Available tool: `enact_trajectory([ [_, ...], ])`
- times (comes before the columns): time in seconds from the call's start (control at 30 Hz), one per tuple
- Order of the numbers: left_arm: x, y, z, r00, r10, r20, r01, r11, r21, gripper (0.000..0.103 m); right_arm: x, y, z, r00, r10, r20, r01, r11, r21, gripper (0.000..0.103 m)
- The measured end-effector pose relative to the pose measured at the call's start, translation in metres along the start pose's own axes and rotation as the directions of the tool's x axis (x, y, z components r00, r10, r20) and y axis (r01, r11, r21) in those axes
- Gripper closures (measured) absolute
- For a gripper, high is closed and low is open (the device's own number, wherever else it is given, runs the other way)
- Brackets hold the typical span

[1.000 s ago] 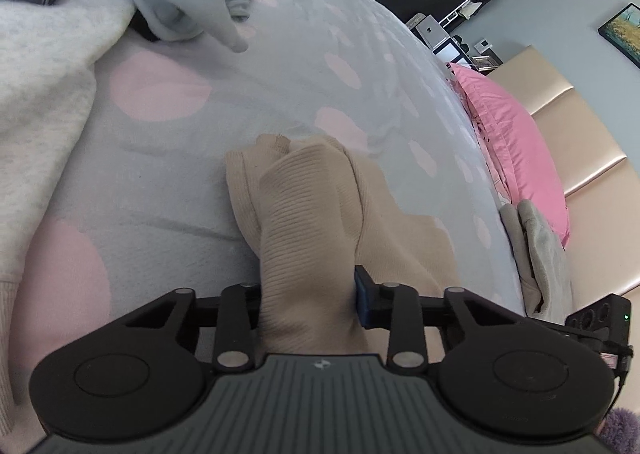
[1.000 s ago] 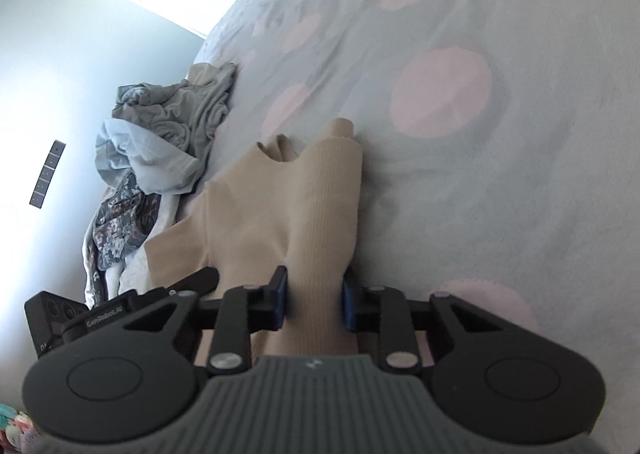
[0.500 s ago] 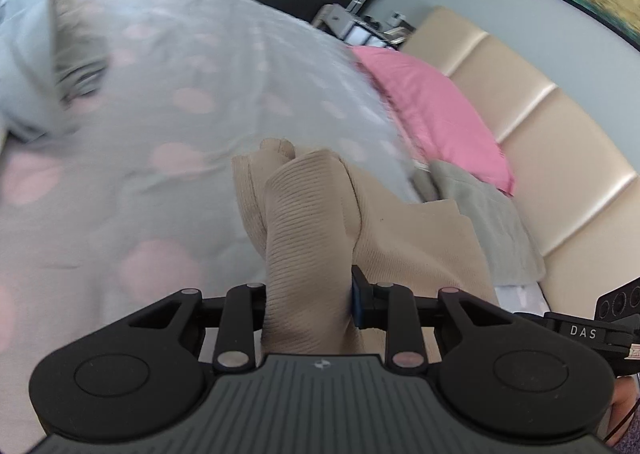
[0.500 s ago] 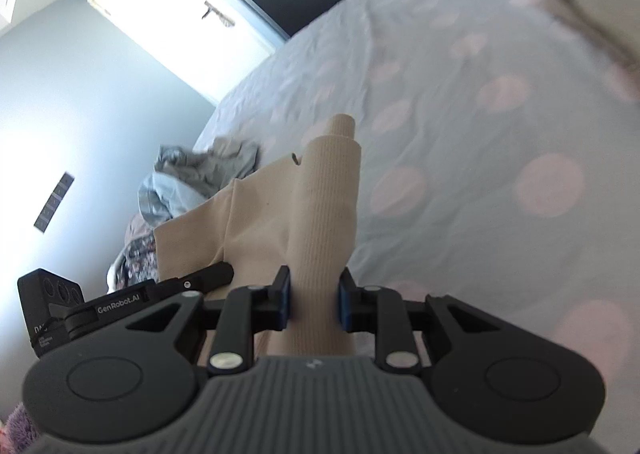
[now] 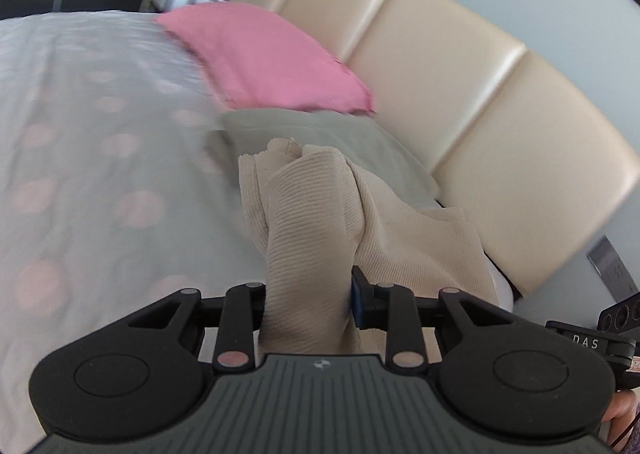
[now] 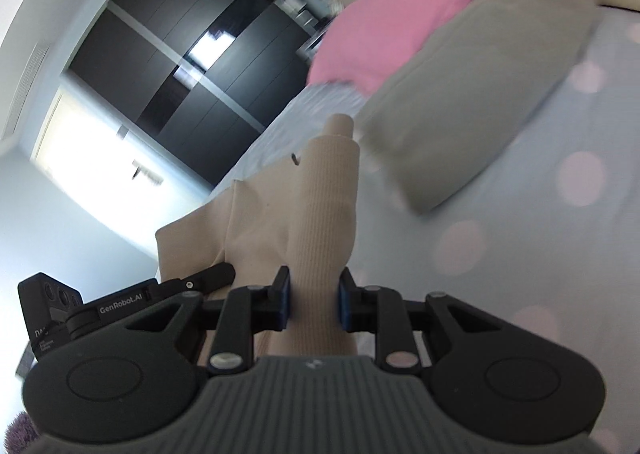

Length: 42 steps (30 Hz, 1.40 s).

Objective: Fold clothes
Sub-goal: 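Carry the folded sweater with both grippers toward the grey pillow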

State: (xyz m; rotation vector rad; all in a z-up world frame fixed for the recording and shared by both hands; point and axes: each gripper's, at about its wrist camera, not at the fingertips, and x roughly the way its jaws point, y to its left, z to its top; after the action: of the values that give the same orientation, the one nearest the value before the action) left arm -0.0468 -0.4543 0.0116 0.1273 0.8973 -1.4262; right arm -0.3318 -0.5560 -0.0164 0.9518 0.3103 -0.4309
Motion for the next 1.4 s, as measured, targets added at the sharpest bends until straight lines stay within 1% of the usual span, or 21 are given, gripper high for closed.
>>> enact_trajectory([
  [0.1,0.05,-0.032,0.013,0.996,-0.07,-0.047,0.073,0.995,0.061,0.077,-0.022,-0.034,0.015,0.996,-0.049,0.077,0.042,0.996,0.082,0.078],
  [0.2,0.1,-0.064,0.025,0.986,-0.135,-0.102,0.148,0.981,0.129,0.077,-0.041,-0.061,0.025,0.982,-0.113,0.154,0.095,0.988,0.121,0.078],
  [0.3,0.15,-0.094,0.033,0.973,-0.168,-0.155,0.197,0.96,0.197,0.077,-0.052,-0.085,0.032,0.958,-0.189,0.218,0.153,0.974,0.169,0.078],
  [0.43,0.212,-0.125,0.042,0.956,-0.198,-0.215,0.253,0.929,0.271,0.077,-0.061,-0.12,0.044,0.919,-0.283,0.276,0.213,0.942,0.259,0.077],
  [0.5,0.236,-0.136,0.043,0.951,-0.201,-0.235,0.268,0.915,0.302,0.077,-0.06,-0.137,0.051,0.9,-0.325,0.289,0.236,0.923,0.302,0.077],
  [0.6,0.263,-0.151,0.044,0.943,-0.207,-0.259,0.292,0.889,0.352,0.078,-0.051,-0.159,0.06,0.88,-0.374,0.292,0.262,0.896,0.358,0.077],
  [0.7,0.288,-0.157,0.044,0.936,-0.215,-0.277,0.318,0.856,0.408,0.078,-0.039,-0.174,0.059,0.863,-0.422,0.277,0.294,0.867,0.403,0.077],
  [0.73,0.296,-0.16,0.041,0.933,-0.216,-0.287,0.326,0.846,0.421,0.078,-0.036,-0.177,0.058,0.855,-0.442,0.271,0.313,0.856,0.411,0.077],
  [0.83,0.318,-0.159,0.038,0.931,-0.206,-0.3,0.327,0.836,0.441,0.079,-0.024,-0.187,0.063,0.823,-0.507,0.257,0.374,0.824,0.426,0.077],
  [0.87,0.324,-0.157,0.039,0.932,-0.2,-0.303,0.325,0.833,0.447,0.079,-0.02,-0.191,0.064,0.816,-0.52,0.253,0.385,0.815,0.434,0.077],
  [0.93,0.332,-0.153,0.043,0.929,-0.192,-0.316,0.323,0.836,0.443,0.079,-0.013,-0.195,0.064,0.815,-0.525,0.244,0.383,0.805,0.452,0.077],
  [1.0,0.338,-0.146,0.046,0.929,-0.169,-0.33,0.311,0.841,0.443,0.079,-0.002,-0.198,0.064,0.823,-0.523,0.222,0.386,0.801,0.459,0.077],
  [1.07,0.343,-0.139,0.046,0.923,-0.154,-0.353,0.313,0.834,0.454,0.079,0.009,-0.201,0.063,0.83,-0.522,0.198,0.386,0.793,0.472,0.077],
  [1.13,0.346,-0.14,0.045,0.92,-0.141,-0.364,0.309,0.834,0.457,0.079,0.015,-0.204,0.063,0.833,-0.521,0.184,0.384,0.785,0.485,0.077],
  [1.23,0.35,-0.142,0.044,0.917,-0.122,-0.38,0.302,0.836,0.459,0.078,0.02,-0.206,0.064,0.828,-0.533,0.175,0.398,0.778,0.487,0.077],
  [1.33,0.353,-0.145,0.043,0.913,-0.104,-0.394,0.294,0.837,0.462,0.079,0.021,-0.21,0.062,0.821,-0.549,0.158,0.398,0.748,0.531,0.077],
  [1.37,0.354,-0.145,0.042,0.912,-0.097,-0.399,0.292,0.837,0.463,0.08,0.019,-0.21,0.062,0.824,-0.546,0.15,0.389,0.739,0.549,0.078],
  [1.4,0.356,-0.146,0.042,0.91,-0.091,-0.404,0.29,0.837,0.464,0.08,0.015,-0.209,0.062,0.834,-0.532,0.146,0.373,0.738,0.562,0.078],
])
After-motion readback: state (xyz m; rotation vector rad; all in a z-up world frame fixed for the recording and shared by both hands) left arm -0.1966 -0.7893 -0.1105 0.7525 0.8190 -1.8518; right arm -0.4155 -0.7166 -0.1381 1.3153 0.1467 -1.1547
